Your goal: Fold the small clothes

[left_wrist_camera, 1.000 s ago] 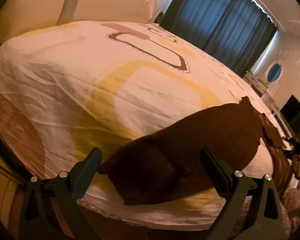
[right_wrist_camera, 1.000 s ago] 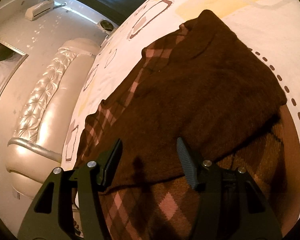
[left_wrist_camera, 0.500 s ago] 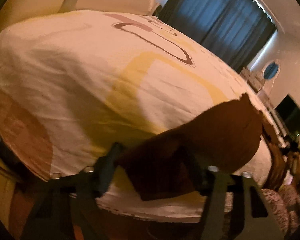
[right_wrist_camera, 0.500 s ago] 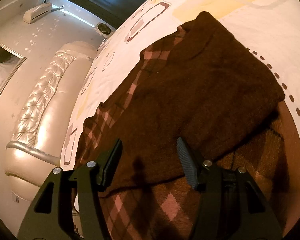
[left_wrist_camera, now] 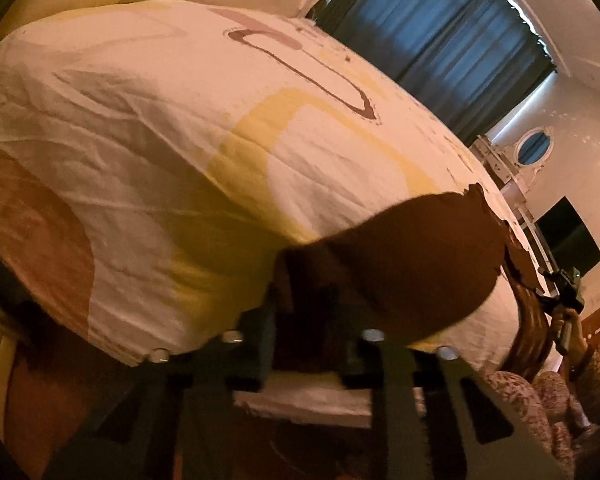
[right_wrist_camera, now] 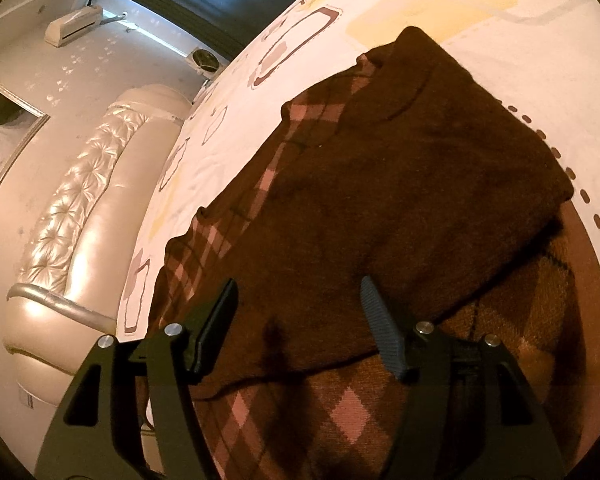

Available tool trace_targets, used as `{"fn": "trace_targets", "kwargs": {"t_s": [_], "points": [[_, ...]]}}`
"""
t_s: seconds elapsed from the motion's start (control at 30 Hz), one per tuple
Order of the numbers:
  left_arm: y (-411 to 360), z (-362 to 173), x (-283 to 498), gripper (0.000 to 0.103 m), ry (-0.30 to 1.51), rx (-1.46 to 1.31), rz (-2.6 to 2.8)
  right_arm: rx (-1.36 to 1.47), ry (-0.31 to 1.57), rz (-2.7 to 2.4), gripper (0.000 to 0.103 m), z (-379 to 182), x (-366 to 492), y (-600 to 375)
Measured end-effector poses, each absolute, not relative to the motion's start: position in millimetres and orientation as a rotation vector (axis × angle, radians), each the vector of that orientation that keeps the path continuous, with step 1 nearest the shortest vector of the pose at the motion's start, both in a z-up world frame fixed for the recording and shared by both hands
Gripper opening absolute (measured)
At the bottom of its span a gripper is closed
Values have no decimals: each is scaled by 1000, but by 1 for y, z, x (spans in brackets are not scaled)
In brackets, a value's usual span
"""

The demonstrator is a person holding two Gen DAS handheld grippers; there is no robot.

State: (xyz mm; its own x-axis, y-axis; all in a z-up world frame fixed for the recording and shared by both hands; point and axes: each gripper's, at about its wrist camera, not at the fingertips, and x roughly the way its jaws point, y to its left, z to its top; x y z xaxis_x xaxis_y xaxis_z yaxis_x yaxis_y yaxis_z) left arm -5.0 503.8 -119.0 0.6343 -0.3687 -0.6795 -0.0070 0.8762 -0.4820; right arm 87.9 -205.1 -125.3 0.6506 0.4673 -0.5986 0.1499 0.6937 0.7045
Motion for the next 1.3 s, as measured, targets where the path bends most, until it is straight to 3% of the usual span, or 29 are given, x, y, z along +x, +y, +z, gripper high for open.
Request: {"fn": "trace_targets", "kwargs": {"t_s": [0.13, 0.37, 0.8, 1.0, 1.3], "points": [[489, -92, -14, 6, 867, -539, -272, 795, 860, 209, 64, -124, 88, -205], [418, -1, -16, 5, 788, -559, -440, 793, 850, 232, 64, -123, 83, -209], [179, 96, 72, 5, 810, -568, -715, 778, 834, 288, 64, -108, 53, -225], [43, 87, 124, 5, 866, -559, -840, 826, 799, 305, 64, -105, 40, -249], [-95, -5, 168, 5, 1034, -471, -840, 889, 772, 306, 64, -108, 33, -275]]}}
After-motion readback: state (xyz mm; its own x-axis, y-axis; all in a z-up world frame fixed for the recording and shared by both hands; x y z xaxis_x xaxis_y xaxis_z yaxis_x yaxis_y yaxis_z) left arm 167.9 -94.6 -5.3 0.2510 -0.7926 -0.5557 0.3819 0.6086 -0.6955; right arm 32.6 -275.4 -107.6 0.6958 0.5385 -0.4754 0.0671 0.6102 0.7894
